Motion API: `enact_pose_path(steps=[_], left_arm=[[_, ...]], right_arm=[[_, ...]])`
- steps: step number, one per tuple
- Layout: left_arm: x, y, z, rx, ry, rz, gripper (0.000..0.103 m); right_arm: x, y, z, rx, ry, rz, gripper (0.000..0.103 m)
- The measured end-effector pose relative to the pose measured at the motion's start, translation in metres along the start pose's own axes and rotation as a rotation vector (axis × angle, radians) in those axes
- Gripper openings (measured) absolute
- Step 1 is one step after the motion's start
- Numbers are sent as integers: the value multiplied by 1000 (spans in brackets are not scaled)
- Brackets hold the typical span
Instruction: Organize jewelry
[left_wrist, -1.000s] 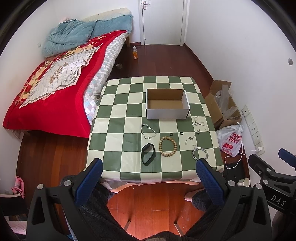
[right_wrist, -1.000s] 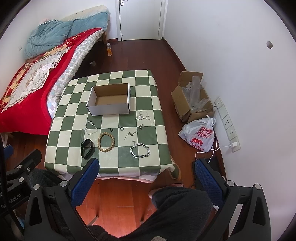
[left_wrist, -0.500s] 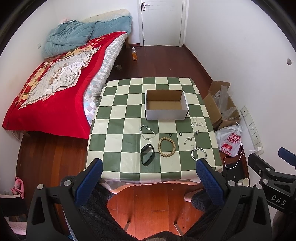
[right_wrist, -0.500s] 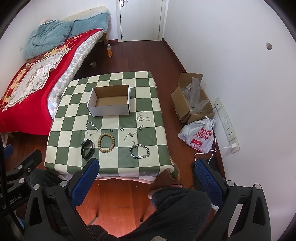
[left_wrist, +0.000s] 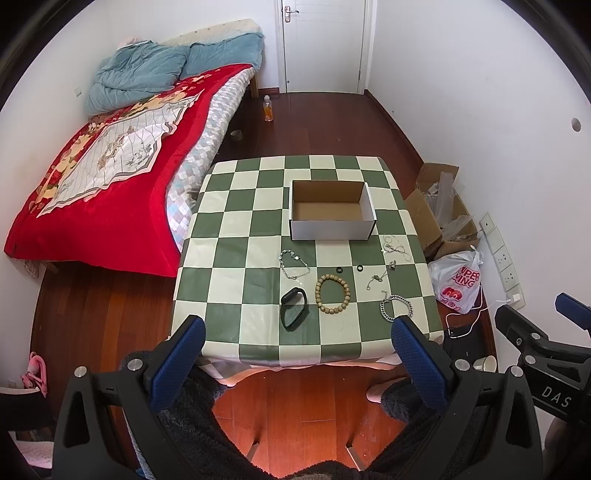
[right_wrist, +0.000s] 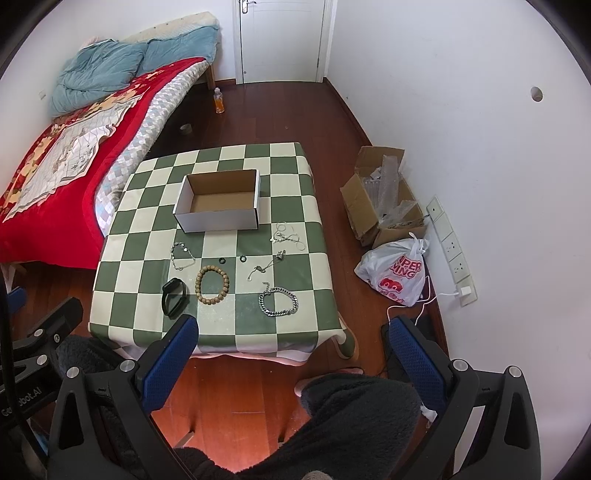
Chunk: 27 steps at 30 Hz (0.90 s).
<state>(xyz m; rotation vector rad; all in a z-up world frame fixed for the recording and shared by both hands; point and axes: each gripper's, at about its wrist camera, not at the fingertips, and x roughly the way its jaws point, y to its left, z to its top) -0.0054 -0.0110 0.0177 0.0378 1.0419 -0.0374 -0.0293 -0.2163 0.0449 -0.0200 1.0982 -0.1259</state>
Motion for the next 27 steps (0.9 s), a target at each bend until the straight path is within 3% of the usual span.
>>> enact_pose_path(steps=[8, 27], left_arm=[[-5, -12, 10, -2, -3, -2, 102], [-2, 3, 0, -1, -15, -4, 102]], right_arm=[[-1, 1, -1, -2, -3, -1, 103], [-7, -1, 9, -1, -19, -6, 103]])
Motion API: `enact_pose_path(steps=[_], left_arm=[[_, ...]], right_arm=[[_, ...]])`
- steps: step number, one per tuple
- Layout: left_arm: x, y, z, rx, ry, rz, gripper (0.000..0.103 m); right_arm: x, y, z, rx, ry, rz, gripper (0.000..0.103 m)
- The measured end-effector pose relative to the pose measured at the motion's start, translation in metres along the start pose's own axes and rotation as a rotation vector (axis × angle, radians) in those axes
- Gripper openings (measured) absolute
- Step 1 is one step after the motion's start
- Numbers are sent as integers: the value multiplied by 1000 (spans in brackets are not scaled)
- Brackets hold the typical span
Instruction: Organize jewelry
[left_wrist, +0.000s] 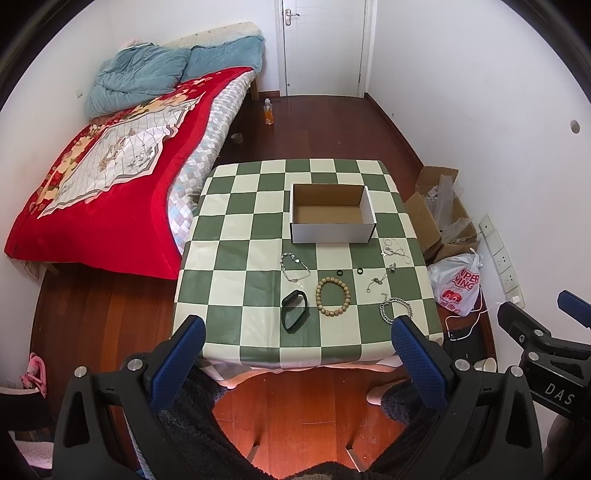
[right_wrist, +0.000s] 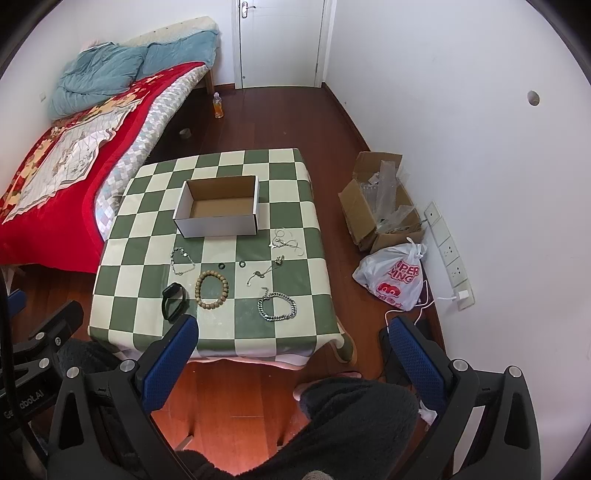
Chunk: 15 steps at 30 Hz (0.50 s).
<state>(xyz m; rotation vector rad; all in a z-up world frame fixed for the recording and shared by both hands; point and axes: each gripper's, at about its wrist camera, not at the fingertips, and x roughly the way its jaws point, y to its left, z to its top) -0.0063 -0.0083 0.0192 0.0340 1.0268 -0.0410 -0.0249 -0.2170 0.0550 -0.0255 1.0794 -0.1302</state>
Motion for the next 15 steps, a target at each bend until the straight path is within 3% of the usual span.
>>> enact_pose_path(steps=[15], left_arm=[[8, 10, -2, -3, -22, 29, 103]], right_arm=[[4, 5, -4, 1, -11, -14, 103]])
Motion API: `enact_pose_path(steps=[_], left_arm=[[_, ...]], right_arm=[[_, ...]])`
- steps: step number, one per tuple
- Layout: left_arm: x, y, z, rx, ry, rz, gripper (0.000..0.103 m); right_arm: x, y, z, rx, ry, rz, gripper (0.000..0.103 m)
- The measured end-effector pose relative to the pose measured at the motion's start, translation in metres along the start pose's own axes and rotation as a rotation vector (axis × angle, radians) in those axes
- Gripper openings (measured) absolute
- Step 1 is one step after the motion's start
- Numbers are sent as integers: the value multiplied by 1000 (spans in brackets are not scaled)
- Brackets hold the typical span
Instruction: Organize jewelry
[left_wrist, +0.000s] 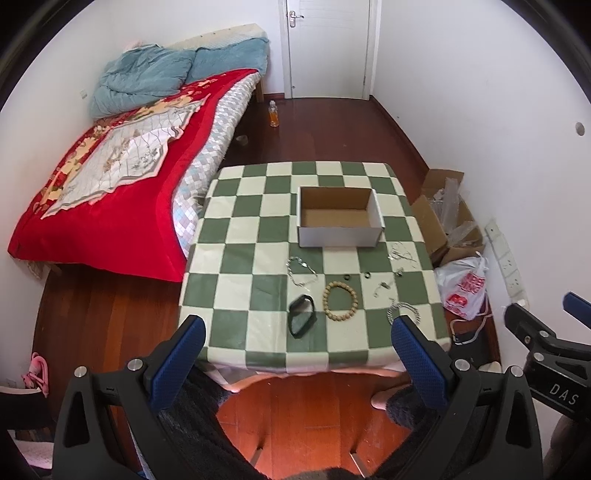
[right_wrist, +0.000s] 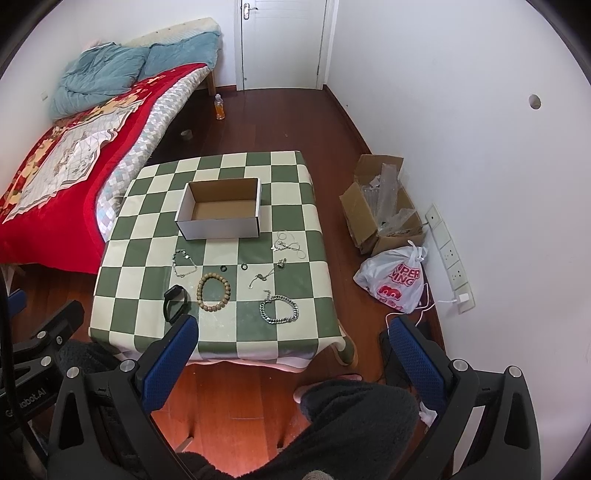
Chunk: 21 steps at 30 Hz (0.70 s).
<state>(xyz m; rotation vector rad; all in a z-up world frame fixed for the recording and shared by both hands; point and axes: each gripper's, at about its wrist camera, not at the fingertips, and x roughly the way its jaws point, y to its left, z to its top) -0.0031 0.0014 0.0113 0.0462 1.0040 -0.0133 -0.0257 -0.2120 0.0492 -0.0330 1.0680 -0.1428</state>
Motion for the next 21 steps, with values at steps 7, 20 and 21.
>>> enact_pose_path(steps=[7, 20, 21], left_arm=[[62, 22, 15, -18, 7, 135, 103], [221, 35, 1, 32, 272, 221, 103], [233, 36, -3, 35, 295, 213, 103]], right_arm=[[68, 2, 7, 21, 65, 15, 103], [250, -6, -5, 115, 310, -26, 84], [263, -8, -8, 120, 336, -38, 82]])
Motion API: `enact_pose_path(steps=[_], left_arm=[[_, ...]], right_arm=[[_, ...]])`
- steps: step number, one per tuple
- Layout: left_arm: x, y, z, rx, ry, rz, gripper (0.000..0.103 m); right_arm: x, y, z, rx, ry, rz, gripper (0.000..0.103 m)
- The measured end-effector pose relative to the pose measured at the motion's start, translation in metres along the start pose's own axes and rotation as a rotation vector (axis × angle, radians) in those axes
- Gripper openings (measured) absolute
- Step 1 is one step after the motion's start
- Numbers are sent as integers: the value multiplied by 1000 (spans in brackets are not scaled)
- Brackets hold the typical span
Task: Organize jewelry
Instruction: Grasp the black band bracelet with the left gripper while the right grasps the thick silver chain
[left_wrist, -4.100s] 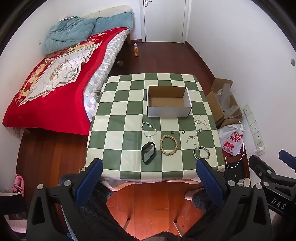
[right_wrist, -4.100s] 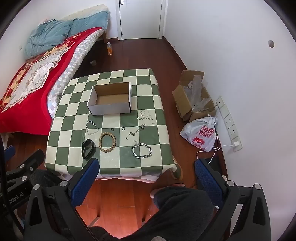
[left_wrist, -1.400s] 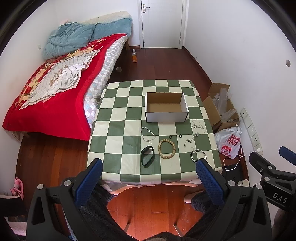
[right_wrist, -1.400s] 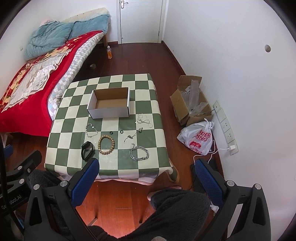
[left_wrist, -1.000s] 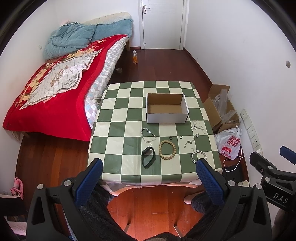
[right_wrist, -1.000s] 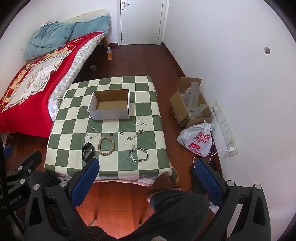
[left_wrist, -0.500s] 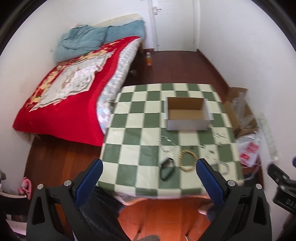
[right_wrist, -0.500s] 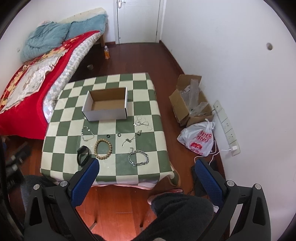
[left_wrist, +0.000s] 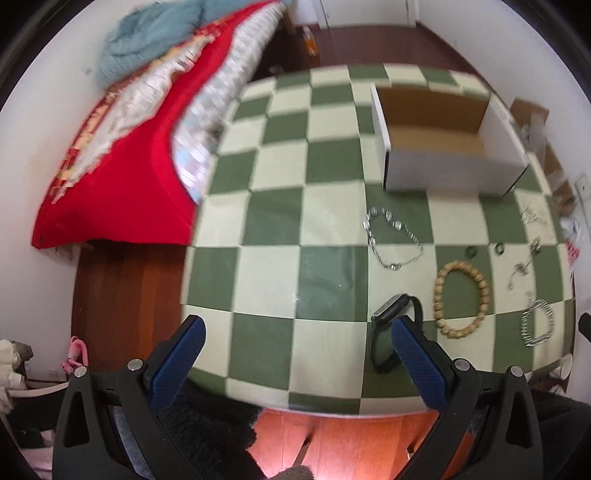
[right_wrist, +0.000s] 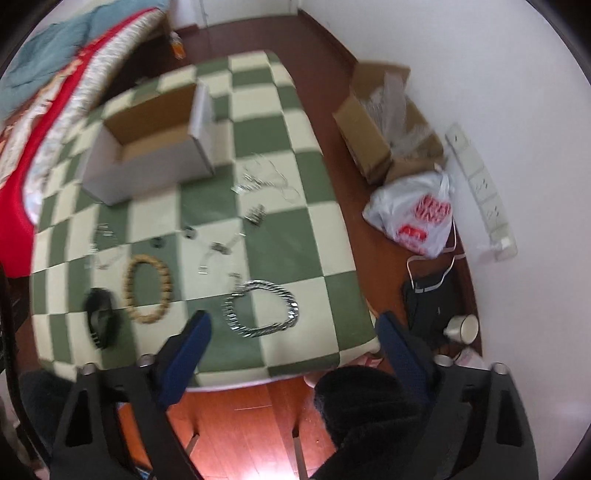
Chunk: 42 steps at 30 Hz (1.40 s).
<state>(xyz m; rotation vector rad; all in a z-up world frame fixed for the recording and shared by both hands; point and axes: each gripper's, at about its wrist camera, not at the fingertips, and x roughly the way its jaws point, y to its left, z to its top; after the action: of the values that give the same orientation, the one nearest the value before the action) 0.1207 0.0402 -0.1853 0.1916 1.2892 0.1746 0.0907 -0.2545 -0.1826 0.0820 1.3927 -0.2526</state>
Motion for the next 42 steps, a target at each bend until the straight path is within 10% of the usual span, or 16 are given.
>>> enact_pose_path(steps=[16, 26, 42], left_arm=[[61, -21, -5, 8, 126, -140, 86], [73, -32, -8, 19, 164, -201, 29], [74, -33, -17, 9, 143, -197, 9]], right_arm=[[82, 3, -8, 20, 135, 20, 60], [81, 1, -10, 13, 119, 66, 50], [73, 29, -6, -51, 86, 58, 9]])
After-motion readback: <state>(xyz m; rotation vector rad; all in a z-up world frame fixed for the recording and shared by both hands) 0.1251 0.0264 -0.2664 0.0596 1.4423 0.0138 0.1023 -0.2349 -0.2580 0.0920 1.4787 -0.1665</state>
